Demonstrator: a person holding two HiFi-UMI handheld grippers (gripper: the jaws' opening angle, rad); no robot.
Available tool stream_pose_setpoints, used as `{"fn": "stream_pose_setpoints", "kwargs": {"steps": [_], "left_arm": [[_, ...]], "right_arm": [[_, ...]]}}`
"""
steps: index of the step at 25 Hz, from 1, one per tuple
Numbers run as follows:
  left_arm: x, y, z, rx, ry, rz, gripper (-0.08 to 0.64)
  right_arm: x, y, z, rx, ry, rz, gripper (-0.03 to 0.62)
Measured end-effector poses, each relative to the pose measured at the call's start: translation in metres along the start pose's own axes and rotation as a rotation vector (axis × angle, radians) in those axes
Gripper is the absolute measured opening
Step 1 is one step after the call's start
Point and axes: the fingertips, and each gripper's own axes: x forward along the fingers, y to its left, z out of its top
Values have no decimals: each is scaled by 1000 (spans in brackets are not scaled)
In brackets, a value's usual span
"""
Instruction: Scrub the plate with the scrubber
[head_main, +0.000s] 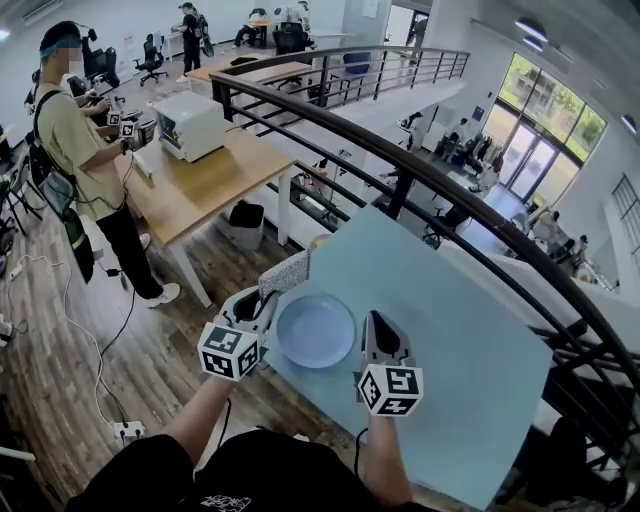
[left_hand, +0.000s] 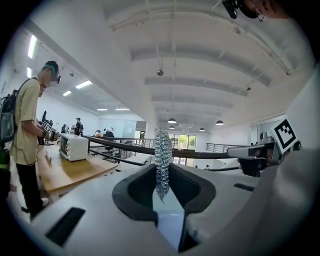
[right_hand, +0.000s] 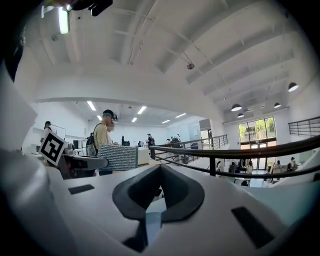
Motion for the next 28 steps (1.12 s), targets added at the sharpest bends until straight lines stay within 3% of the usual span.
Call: {"fn": "stream_pose_setpoints", "kwargs": {"steps": [9,28], "left_arm": [[-13,21,42,98,-111,-20,85],[-41,62,40,100,-146,-98,86]], "right_arm": [[3,26,35,-48,-74,-30,6],[15,80,26,-72,-75,-69,8]]}}
